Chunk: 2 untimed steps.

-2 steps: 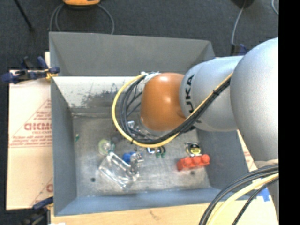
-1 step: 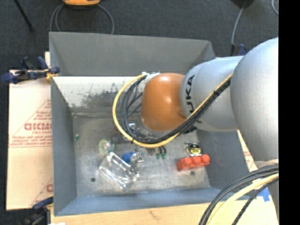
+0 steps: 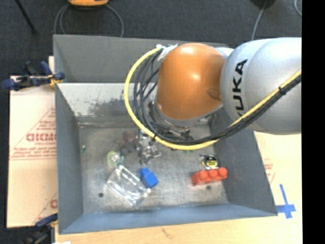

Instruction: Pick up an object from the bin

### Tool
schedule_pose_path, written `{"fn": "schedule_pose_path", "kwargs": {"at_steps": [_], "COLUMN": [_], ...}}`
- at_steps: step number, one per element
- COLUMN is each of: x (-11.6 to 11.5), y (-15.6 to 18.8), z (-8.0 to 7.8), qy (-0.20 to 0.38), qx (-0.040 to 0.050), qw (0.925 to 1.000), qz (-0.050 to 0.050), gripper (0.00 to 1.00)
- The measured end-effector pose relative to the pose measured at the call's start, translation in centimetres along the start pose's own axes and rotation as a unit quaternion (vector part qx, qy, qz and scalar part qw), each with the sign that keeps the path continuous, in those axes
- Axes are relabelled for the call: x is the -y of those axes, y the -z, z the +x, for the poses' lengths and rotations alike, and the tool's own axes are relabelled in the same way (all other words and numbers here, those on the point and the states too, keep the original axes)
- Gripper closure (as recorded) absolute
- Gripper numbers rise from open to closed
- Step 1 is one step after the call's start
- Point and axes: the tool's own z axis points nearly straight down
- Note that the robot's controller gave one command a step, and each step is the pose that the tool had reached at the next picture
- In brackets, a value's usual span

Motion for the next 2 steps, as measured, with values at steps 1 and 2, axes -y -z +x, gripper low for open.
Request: {"fn": "schedule_pose_path", "kwargs": {"at_steps": [1,2], "x": [-1.84,-1.75], "y": [-11.08,-10.74], "z": [1.53,1.37], "qy": [-0.054,-0.055], "qx": [-0.0073,-0.0042], "qw": [0.9985,0.9985], "qz": [-0.001,-0.001], "gripper": [1.00,0.00]}}
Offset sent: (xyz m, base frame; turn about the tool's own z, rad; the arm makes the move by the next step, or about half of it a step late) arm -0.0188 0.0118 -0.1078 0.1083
